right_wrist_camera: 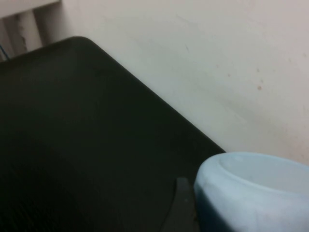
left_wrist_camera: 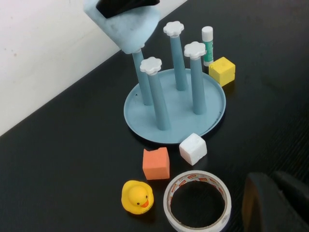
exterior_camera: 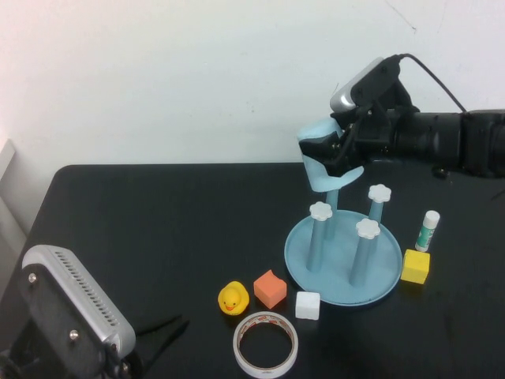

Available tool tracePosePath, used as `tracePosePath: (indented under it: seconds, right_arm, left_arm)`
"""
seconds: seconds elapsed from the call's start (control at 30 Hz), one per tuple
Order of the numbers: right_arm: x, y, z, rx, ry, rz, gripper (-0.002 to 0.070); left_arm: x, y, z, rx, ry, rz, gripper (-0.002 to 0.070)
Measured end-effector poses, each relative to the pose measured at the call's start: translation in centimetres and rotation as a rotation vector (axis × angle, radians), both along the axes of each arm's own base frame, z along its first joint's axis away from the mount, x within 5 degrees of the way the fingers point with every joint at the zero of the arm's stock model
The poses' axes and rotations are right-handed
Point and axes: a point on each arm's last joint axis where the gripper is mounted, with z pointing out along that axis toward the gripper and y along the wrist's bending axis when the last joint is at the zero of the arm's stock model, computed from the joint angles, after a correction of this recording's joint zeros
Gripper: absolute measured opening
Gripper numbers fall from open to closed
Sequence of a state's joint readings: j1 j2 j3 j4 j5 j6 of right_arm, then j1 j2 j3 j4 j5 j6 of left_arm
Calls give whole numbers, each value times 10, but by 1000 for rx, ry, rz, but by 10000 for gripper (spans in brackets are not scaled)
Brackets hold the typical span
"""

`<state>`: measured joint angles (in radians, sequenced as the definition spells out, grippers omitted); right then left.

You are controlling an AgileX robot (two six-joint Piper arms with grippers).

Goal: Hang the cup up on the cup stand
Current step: Place the cup on the cup holder

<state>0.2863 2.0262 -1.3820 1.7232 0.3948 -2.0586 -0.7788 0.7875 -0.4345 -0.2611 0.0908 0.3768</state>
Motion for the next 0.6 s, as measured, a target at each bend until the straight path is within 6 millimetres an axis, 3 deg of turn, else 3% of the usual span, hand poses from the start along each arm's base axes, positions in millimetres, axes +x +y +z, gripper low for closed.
tracePosePath:
  seconds: [0.27,0.6]
  right_arm:
    - [3,0,-2,-15,-9,-3,559]
    - [10,0,-43,-51,75,-22,559]
  left_arm:
    - [0,0,0,3,0,-1,0]
    - [0,0,0,17,-12,-7,0]
